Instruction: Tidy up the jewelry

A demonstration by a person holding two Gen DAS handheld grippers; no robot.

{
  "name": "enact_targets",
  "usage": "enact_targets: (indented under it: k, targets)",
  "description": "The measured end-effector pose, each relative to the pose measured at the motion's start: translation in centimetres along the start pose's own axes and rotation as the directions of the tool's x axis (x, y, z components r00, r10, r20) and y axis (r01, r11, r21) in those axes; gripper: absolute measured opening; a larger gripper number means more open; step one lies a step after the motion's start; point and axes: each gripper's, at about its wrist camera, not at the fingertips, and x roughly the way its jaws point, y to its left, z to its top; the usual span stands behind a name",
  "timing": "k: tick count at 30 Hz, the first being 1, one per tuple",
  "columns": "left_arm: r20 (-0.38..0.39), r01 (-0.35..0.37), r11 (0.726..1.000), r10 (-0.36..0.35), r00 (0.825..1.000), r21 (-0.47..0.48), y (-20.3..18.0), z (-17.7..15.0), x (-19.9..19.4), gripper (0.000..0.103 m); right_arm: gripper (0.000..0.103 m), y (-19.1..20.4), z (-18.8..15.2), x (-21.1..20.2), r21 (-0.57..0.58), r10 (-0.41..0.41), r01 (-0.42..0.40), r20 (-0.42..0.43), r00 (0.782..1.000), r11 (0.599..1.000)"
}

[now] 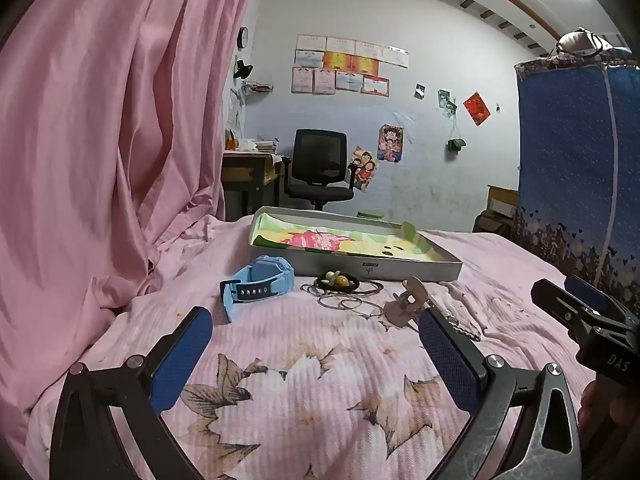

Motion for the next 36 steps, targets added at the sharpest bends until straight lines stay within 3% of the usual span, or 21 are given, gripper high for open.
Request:
enact_targets:
  k: [36]
  targets:
    - [0.011, -0.004, 1.0, 0.003, 1.0, 0.012, -0.5, 0.0, -0.4, 0.103, 0.102, 0.5, 0.0, 0.0, 0.004, 0.017, -0.017, -0.006, 1.0, 1.0]
